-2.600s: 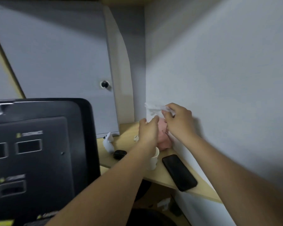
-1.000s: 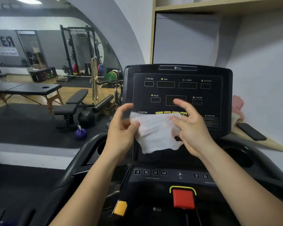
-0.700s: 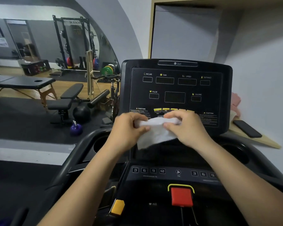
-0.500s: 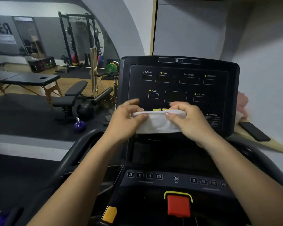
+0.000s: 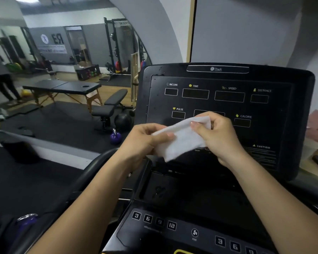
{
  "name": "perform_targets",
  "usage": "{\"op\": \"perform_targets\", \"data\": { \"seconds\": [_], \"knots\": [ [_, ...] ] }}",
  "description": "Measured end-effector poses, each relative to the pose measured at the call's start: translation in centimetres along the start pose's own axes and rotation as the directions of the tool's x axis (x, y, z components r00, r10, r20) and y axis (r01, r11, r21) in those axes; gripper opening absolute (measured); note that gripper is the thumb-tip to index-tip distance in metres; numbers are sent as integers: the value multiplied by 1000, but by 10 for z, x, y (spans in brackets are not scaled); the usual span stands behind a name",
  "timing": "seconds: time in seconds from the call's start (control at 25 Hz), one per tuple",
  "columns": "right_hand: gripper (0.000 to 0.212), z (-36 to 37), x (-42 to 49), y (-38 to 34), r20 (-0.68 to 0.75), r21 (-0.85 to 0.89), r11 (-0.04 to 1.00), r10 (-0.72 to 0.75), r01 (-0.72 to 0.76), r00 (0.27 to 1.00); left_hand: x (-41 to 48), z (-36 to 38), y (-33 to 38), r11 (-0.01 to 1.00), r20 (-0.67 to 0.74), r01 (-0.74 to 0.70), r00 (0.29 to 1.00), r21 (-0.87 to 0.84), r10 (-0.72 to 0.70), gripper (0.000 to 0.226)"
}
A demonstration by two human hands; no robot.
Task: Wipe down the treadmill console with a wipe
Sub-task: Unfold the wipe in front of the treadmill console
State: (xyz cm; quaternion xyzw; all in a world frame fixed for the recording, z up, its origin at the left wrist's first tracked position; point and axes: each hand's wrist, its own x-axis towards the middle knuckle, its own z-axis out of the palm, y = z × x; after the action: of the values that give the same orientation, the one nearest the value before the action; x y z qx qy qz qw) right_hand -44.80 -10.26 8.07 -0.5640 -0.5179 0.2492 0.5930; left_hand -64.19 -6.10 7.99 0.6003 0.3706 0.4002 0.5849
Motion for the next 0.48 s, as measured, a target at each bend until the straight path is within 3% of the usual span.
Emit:
{"op": "perform_targets", "data": {
  "seconds": [0.16,0.24,0.36,0.48],
  "knots": [
    [6,9,10,4,172,0,998,-62,63,983,3,1,-6,993,63,13,998,121,-21,9],
    [10,16,12,7,182,67,997,-37,25,983,9,0,-11,990,-12,-5,1000,143,7,15],
    [17,31,10,13,227,68,997,-55,41,972,16,-7,-18,998,-141,-29,989,55,36,4],
    [11,48,10,10,320,-11,998,-62,69,945,20,-19,-24,999,-135,-37,990,-29,33,3]
  ]
}}
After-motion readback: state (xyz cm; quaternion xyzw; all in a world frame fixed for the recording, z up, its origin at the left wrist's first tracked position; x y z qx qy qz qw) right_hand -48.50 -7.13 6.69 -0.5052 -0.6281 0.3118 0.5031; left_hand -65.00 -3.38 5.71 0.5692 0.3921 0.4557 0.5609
